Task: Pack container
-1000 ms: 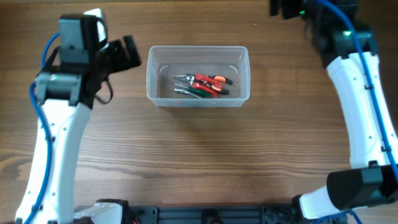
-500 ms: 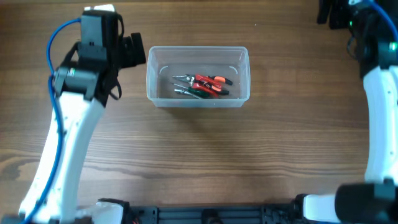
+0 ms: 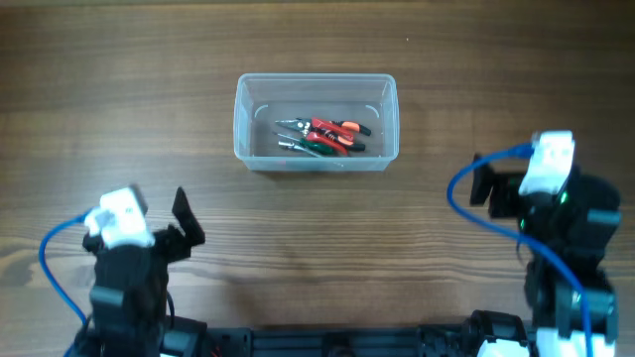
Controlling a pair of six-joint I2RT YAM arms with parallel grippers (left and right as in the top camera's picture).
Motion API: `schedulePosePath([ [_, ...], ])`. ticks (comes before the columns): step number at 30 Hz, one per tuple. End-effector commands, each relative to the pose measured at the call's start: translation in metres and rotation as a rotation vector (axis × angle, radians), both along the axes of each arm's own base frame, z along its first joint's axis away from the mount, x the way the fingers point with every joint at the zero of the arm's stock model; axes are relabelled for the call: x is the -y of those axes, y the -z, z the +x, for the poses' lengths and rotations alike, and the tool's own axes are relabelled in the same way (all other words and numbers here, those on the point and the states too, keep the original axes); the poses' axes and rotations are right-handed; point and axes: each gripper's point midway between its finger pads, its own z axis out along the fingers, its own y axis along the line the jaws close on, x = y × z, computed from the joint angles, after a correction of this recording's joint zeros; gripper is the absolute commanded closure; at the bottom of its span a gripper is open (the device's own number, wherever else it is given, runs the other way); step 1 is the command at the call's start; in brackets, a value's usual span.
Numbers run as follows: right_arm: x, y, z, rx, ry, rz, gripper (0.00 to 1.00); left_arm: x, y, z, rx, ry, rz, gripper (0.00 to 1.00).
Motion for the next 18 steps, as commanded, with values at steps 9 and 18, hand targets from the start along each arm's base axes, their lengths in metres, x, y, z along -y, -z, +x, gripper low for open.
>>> schedulePosePath([
  [9,-0.011,0.05,-0.049,-0.116,-0.059,-0.037,0.0,-0.008,-0.013,-0.017,0.115,-0.026,-0.023,0.0],
  [18,-0.011,0.052,-0.048,-0.126,-0.059,-0.035,0.0,-0.008,-0.013,-0.017,0.115,-0.026,-0.023,0.0],
])
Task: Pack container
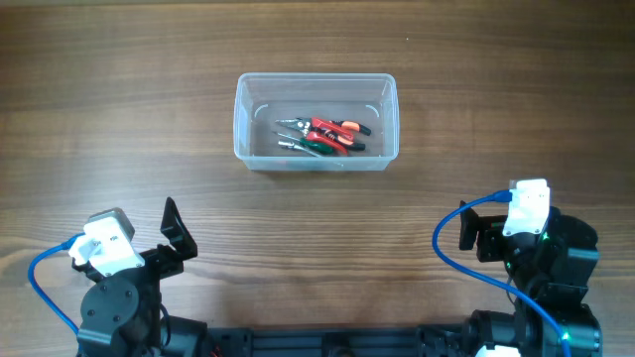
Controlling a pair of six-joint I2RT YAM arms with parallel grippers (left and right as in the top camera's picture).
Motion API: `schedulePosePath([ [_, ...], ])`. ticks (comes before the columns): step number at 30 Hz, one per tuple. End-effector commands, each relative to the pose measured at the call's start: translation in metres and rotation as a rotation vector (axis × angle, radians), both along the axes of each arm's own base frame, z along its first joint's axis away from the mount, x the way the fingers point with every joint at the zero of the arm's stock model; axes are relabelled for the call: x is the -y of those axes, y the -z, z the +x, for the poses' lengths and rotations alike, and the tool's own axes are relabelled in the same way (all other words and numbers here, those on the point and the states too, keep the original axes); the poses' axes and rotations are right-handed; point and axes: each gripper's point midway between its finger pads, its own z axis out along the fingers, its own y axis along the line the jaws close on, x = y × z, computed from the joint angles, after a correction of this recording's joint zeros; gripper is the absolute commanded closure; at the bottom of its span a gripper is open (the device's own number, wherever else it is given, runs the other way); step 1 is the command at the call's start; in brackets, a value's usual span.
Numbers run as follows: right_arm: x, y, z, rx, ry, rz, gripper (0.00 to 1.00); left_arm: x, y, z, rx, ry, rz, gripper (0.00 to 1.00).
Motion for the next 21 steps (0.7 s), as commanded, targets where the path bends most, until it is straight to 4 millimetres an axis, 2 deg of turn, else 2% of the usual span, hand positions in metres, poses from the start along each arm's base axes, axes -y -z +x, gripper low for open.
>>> schedulePosePath([
  [1,-0.003,0.002,0.0,-0.002,-0.018,-0.002,0.0,-0.001,0.002,0.0,0.0,-0.012,-0.004,0.0],
  [2,-0.004,-0.002,-0.002,0.017,-0.022,-0.005,0.0,-0.001,0.002,0.0,0.0,-0.012,-0.004,0.0],
  [5,-0.023,-0.021,-0.01,0.119,-0.111,-0.014,0.0,-0.001,0.002,0.0,0.0,-0.012,-0.004,0.0],
  [7,-0.036,-0.037,-0.018,0.203,-0.174,-0.017,0.0,-0.001,0.002,0.0,0.0,-0.012,-0.004,0.0],
  [10,-0.045,-0.059,-0.034,0.336,-0.224,-0.023,0.0,-0.001,0.002,0.0,0.0,-0.012,-0.004,0.0],
  [13,-0.056,-0.069,-0.049,0.415,-0.278,0.018,0.0,-0.001,0.002,0.0,0.0,-0.012,-0.004,0.0],
  [14,-0.059,-0.069,-0.048,0.429,-0.297,0.024,0.0,-0.001,0.002,0.0,0.0,-0.012,-0.004,0.0],
  [19,-0.068,-0.054,-0.006,0.581,-0.308,0.044,0.0,-0.001,0.002,0.0,0.0,-0.012,-0.004,0.0],
  [21,-0.067,-0.051,0.005,0.645,-0.296,0.038,0.0,-0.001,0.002,0.0,0.0,-0.012,-0.004,0.0],
])
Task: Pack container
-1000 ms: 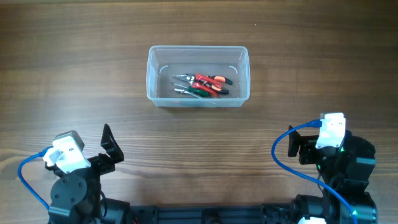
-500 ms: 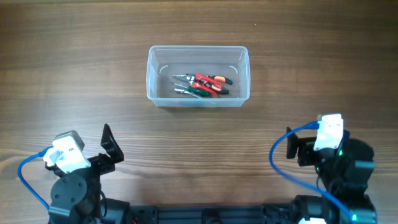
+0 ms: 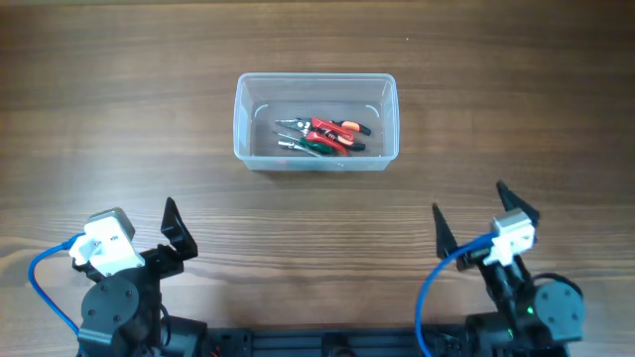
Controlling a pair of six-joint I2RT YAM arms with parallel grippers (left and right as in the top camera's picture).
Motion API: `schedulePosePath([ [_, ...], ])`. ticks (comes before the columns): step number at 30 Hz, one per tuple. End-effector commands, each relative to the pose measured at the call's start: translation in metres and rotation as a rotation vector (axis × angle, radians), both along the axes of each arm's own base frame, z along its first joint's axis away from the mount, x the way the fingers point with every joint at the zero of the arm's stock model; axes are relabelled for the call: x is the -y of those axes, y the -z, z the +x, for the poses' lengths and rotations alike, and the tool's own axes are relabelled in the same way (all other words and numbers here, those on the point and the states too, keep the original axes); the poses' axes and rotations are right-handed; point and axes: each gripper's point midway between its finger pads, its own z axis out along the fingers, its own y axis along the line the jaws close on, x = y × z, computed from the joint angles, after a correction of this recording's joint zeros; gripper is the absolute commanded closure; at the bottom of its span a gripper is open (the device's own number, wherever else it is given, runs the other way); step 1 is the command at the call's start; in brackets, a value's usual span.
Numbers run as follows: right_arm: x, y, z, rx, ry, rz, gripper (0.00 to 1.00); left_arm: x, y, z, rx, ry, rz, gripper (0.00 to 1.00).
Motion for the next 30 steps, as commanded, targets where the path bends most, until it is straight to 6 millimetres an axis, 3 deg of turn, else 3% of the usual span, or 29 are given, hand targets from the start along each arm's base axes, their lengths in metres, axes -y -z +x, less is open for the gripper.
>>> schedulePosePath([
  [1,-0.001,0.016,0.015,0.057,0.006,0.021,0.0,-0.001,0.001,0.0,0.003,-0.011,-0.005,0.0],
  [5,0.018,0.029,0.027,0.068,0.125,0.087,0.0,-0.001,0.001,0.0,0.003,-0.011,-0.005,0.0],
  [11,0.02,0.075,0.025,-0.135,0.15,0.132,0.0,-0.001,0.001,0.0,0.003,-0.011,-0.005,0.0],
  [30,0.02,0.075,0.025,-0.135,0.15,0.134,0.0,-0.001,0.001,0.0,0.003,-0.011,-0.005,0.0],
])
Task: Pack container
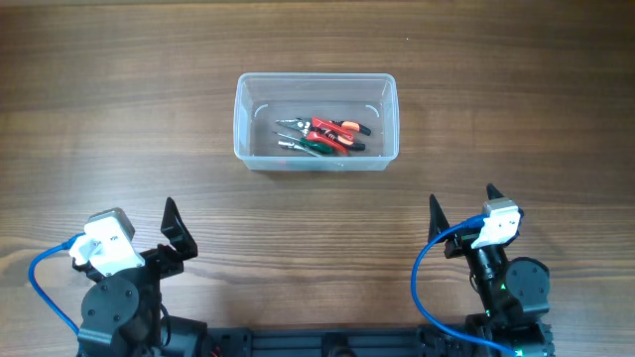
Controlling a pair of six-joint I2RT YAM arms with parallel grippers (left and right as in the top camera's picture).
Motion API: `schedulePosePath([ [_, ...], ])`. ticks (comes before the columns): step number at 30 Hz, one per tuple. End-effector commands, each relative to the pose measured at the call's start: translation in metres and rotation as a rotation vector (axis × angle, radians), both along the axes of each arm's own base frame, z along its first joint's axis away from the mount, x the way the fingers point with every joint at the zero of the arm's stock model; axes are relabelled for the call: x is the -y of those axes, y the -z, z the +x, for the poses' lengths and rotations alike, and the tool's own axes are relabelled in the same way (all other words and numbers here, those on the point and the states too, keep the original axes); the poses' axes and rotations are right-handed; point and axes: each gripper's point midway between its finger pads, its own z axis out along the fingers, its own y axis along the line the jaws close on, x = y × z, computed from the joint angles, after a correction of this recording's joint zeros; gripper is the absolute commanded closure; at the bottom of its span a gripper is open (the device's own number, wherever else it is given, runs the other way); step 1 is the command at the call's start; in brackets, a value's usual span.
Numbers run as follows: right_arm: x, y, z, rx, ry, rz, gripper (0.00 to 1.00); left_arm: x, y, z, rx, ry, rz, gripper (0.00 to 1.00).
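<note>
A clear plastic container (316,122) sits at the middle back of the wooden table. Inside it lie pliers with red handles (332,131) and a green-handled tool (316,147), side by side. My left gripper (174,226) rests at the near left edge, fingers pointing away from me; only one dark finger shows clearly. My right gripper (462,202) stands at the near right edge, its two fingers spread apart and nothing between them. Both grippers are well short of the container.
Blue cables (429,288) loop beside each arm base at the table's near edge. A dark rail (327,342) runs along the bottom between the two bases.
My right arm has shifted slightly left and nearer its base, fingers still spread. The left arm and the container's contents have not moved.
Both arms were extended partway over the table, empty, with the tools lying in the container. The left arm then drew back to the near left edge and stayed. The right arm drew back in steps to the near right edge.
</note>
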Motion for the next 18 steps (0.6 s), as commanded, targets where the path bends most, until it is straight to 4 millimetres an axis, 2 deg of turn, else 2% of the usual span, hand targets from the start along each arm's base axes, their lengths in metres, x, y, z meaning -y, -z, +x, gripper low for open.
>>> schedulePosePath([
  [1,0.002,-0.005,0.0,0.016,0.015,0.019,0.0,-0.001,0.001,0.0,0.003,-0.011,-0.005,0.0],
  [6,0.002,-0.005,0.0,0.016,0.015,0.019,0.0,-0.006,0.004,-0.003,-0.015,-0.027,0.028,0.0],
  [9,0.002,-0.005,0.0,0.016,0.015,0.019,0.0,0.022,0.02,-0.008,-0.067,0.137,-0.044,0.0],
  [11,0.002,-0.005,0.0,0.016,0.015,0.019,0.0,0.032,0.031,-0.008,-0.074,0.196,-0.066,0.0],
  [15,0.002,-0.005,0.0,0.016,0.015,0.019,0.0,0.053,0.038,0.016,0.08,0.345,0.023,0.0],
  [18,0.002,-0.005,0.0,0.016,0.015,0.019,0.0,0.055,0.043,0.03,0.195,0.352,0.03,0.0],
])
